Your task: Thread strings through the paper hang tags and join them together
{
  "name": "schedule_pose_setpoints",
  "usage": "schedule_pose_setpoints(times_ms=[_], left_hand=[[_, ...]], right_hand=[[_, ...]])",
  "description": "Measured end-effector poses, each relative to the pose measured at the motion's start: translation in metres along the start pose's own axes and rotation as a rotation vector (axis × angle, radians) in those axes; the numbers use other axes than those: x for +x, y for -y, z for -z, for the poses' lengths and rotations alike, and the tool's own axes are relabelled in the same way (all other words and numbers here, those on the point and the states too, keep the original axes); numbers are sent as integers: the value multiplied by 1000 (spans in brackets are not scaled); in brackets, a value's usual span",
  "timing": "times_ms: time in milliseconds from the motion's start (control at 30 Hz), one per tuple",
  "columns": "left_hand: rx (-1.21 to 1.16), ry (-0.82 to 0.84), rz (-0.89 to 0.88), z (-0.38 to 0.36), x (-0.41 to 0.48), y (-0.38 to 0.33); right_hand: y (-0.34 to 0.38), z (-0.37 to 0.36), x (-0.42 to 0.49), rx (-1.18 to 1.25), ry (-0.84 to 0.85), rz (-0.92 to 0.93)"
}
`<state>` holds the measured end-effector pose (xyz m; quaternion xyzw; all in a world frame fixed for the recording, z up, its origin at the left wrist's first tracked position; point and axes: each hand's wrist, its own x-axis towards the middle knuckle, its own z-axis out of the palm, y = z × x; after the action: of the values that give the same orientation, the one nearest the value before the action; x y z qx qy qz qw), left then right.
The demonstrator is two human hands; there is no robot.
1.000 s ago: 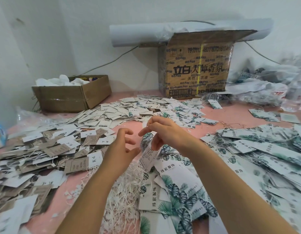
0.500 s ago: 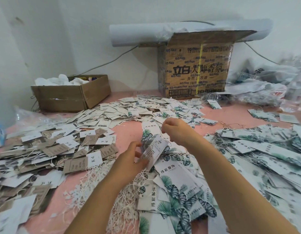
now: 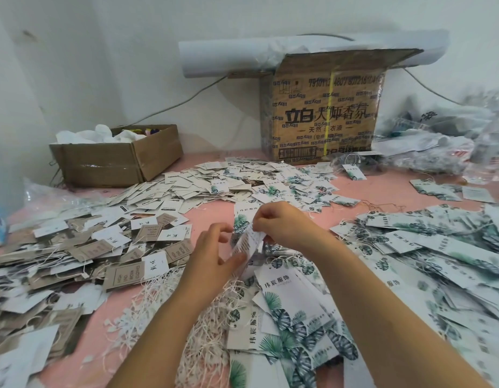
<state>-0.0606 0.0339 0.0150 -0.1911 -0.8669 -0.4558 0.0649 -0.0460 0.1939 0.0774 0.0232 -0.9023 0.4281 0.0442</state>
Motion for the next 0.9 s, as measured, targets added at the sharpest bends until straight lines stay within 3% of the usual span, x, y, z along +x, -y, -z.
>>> schedule_pose_setpoints(times_ms=[200, 467, 900], left_hand=[[-144, 10, -132, 4, -5, -19], [192, -118, -240, -3, -6, -27], [309, -162, -279, -3, -8, -30]], right_hand=[[7, 1, -1, -82, -19, 77], [14, 3, -4, -82, -22, 90], [14, 3, -4, -40, -11, 55]])
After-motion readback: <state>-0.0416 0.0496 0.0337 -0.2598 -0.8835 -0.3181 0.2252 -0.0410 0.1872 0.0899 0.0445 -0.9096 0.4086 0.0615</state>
